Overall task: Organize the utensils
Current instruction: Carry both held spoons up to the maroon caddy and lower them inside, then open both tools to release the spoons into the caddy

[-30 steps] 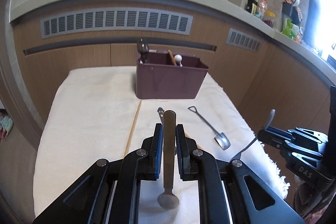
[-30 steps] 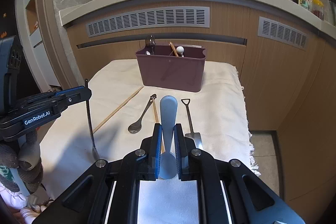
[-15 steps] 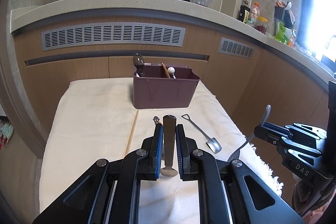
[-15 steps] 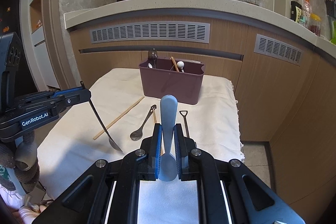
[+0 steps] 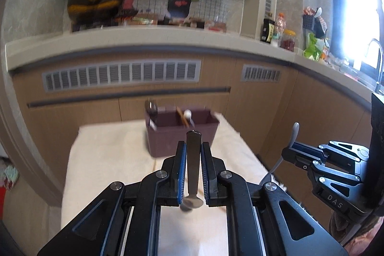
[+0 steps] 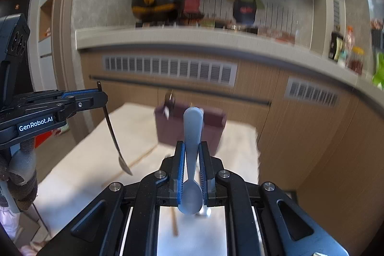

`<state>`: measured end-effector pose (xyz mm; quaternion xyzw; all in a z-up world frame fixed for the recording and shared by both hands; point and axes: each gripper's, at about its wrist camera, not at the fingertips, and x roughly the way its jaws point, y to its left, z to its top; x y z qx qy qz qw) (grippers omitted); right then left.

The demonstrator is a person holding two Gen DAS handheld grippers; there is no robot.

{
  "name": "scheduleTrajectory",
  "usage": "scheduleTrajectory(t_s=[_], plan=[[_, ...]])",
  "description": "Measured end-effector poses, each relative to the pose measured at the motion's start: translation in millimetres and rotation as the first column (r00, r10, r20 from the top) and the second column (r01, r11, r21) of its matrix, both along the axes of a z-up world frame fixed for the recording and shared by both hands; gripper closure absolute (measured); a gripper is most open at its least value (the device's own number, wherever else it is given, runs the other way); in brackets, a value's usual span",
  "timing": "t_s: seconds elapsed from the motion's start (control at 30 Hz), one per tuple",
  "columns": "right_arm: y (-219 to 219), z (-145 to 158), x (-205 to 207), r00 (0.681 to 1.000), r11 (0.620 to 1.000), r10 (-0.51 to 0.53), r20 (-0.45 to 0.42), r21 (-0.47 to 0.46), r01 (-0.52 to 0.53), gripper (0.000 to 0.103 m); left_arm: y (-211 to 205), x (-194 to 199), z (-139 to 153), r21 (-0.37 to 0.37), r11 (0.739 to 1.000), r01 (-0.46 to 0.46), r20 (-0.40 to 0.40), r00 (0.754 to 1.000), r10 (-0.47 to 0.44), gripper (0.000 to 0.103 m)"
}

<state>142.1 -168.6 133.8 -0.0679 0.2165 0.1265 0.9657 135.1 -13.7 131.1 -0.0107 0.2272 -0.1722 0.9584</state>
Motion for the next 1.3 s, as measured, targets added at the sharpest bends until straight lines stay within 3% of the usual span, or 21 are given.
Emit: scheduleTrajectory(t_s=[0.13, 0.3, 0.43, 0.57, 0.73, 0.9, 1.1, 1.17, 1.23, 1.3], plan=[[-3.8, 57.5, 18.9, 0.991, 1.000, -0.002, 0.137, 0.010, 0.001, 0.092, -5.6, 21.6, 49.9, 0.010, 1.000, -0.007, 0.104, 0.995, 0.006, 0.091], [-3.3, 99.7, 62.2, 0.978, 0.999, 0.003, 0.209, 0.046, -0.013, 0.092, -11.1, 62.3, 91.4, -0.009, 1.000, -0.018, 0.208, 0.978, 0.019, 0.091], [-0.5, 105.3, 110.6, 0.980, 0.998, -0.009, 0.201, 0.057, -0.002, 0.092, -11.5, 105.1, 102.3, -0.011, 1.000, -0.026, 0.226, 0.974, 0.027, 0.091], [5.3, 87.3, 155.8, 0.990, 0.998, -0.009, 0.139, 0.066, 0.000, 0.092, -9.5, 146.4, 102.3, -0.017, 0.999, -0.029, 0.209, 0.977, 0.032, 0.091], [6.3, 56.9, 192.4, 0.998, 0.998, -0.022, 0.060, 0.067, 0.017, 0.092, 0.1, 188.9, 75.8, -0.023, 0.999, -0.039, 0.129, 0.991, 0.042, 0.091], [-2.0, 40.0, 193.7, 0.999, 0.997, -0.032, 0.033, 0.077, 0.030, 0.092, 19.8, 203.0, 23.0, 0.018, 0.999, -0.047, 0.000, 0.999, 0.047, 0.089], [-8.9, 32.7, 178.4, 0.999, 0.997, -0.026, 0.029, 0.080, 0.024, 0.092, 45.2, 207.2, -51.0, 0.055, 0.996, -0.073, -0.217, 0.973, 0.083, 0.089], [-10.8, 30.4, 172.8, 0.999, 0.996, -0.024, 0.026, 0.084, 0.021, 0.092, 44.1, 206.1, -71.9, 0.065, 0.998, -0.023, -0.280, 0.959, 0.040, 0.088], [-13.6, 26.6, 168.0, 1.000, 0.996, -0.019, 0.012, 0.089, 0.018, 0.092, 33.1, 201.4, -94.2, 0.087, 0.992, 0.092, -0.341, 0.938, -0.057, 0.083], [-16.7, 22.6, 162.9, 1.000, 0.996, -0.022, 0.005, 0.085, 0.022, 0.092, 18.5, 197.8, -113.7, 0.114, 0.970, 0.216, -0.389, 0.908, -0.156, 0.067]])
